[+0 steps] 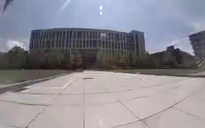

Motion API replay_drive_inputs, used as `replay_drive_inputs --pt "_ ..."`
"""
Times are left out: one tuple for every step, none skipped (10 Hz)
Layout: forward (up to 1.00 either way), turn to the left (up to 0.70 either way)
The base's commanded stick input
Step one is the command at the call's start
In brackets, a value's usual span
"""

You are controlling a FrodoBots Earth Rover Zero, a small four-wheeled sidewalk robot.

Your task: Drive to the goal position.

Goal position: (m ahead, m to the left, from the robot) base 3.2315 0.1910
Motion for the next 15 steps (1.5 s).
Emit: replay_drive_inputs --pt "0.50 0.01" --pt "0.50 0.01" --pt "0.50 0.01" --pt "0.50 0.01" --pt "0.50 0.01" --pt "0.50 0.01" --pt "0.50 0.01" --pt "0.50 0.01" --pt "0.50 0.01" --pt "0.50 0.01" --pt "0.50 0.01" --pt "0.50 0.01" --pt "0.50 0.01" --pt "0.50 0.01" --pt "0.50 0.01"
